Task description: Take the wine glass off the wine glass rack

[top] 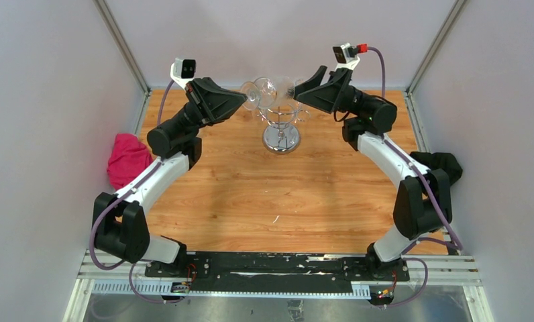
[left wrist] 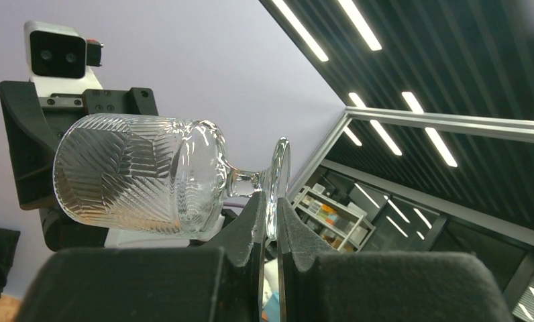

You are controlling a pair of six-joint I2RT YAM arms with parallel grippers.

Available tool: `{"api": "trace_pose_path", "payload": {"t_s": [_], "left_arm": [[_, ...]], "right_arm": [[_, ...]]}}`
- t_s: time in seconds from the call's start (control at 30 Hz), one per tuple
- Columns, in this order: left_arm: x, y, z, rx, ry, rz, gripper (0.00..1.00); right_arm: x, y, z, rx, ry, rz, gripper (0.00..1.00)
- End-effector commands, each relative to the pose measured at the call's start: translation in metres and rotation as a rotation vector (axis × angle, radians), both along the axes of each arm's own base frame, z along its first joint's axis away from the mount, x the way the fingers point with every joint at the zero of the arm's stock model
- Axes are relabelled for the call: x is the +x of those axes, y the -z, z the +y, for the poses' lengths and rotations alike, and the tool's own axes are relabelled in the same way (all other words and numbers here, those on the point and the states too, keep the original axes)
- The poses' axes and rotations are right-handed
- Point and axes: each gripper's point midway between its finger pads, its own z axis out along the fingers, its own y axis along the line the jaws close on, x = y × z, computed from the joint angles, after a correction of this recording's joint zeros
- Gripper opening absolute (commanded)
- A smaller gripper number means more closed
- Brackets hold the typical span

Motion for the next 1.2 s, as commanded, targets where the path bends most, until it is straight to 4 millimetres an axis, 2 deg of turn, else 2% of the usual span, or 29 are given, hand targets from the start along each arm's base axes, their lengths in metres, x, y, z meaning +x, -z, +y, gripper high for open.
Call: {"api": "trace_pose_path", "payload": {"t_s": [0.0, 0.13, 0.3, 0.43, 0.53, 0.67, 0.8, 1.17], "left_arm": [[-0.014, -0.010, 0.005, -0.049, -0.005, -0.075, 0.00], [-0.015, -0.010, 0.005, -0.049, -0.003, -0.074, 0.00], [-0.013, -0.008, 0.005, -0.047, -0.007, -0.068, 0.00], [-0.009, -0.005, 0.004, -0.045, -0.011, -0.057, 0.00], [-0.009, -0.003, 0.003, -0.044, -0.011, -0.053, 0.00], [-0.008, -0.002, 0.003, -0.043, -0.012, -0.049, 0.00], [-0.004, 0.001, 0.002, -0.038, -0.008, -0.034, 0.00], [0.003, 0.011, -0.001, -0.026, -0.002, 0.000, 0.13]], "right_arm": [[-0.023, -0.013, 0.017, 0.034, -0.070, -0.118, 0.73], [-0.036, -0.022, 0.030, 0.048, -0.115, -0.159, 0.72], [-0.043, -0.028, 0.029, 0.074, -0.101, -0.188, 0.69], [-0.041, -0.028, 0.030, 0.084, -0.099, -0.177, 0.56], [-0.039, -0.029, 0.032, 0.093, -0.099, -0.169, 0.41], [-0.038, -0.030, 0.033, 0.101, -0.098, -0.163, 0.27], [-0.036, -0.031, 0.032, 0.111, -0.095, -0.148, 0.01], [-0.034, -0.029, 0.030, 0.126, -0.086, -0.102, 0.00]]}}
